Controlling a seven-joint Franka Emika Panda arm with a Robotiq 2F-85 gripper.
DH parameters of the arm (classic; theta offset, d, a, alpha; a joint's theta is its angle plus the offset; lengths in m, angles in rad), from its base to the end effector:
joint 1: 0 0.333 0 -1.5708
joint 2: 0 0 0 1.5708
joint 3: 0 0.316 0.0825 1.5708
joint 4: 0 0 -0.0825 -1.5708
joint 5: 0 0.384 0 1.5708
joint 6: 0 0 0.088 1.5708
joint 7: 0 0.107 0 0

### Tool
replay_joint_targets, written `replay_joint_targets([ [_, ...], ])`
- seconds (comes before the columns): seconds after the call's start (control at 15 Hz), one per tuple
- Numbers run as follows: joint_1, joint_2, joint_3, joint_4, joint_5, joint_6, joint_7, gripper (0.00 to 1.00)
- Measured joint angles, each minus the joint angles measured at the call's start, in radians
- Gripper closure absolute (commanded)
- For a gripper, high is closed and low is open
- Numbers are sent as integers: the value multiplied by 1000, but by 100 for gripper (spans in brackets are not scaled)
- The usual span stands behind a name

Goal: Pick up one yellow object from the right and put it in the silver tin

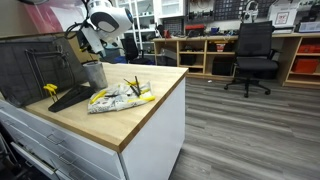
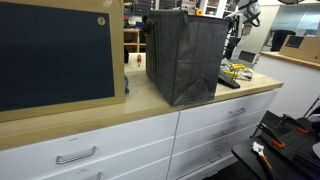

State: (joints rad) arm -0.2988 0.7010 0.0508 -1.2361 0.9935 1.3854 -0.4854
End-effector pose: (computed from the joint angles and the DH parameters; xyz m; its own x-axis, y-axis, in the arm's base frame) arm 0.6960 -0.0814 0.3787 0.9897 0.1424 -0.0160 0.0436 -0.4058 -0.9129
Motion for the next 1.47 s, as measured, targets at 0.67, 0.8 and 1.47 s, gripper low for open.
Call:
replay_joint_targets([
  [0.67, -3, 23, -16, -15, -14, -5, -51, 6],
  [0.8, -4, 18, -28, -15, -27, -5, -62, 0],
  [1.47, 27, -109, -110, -55, -296, 123, 6, 0],
])
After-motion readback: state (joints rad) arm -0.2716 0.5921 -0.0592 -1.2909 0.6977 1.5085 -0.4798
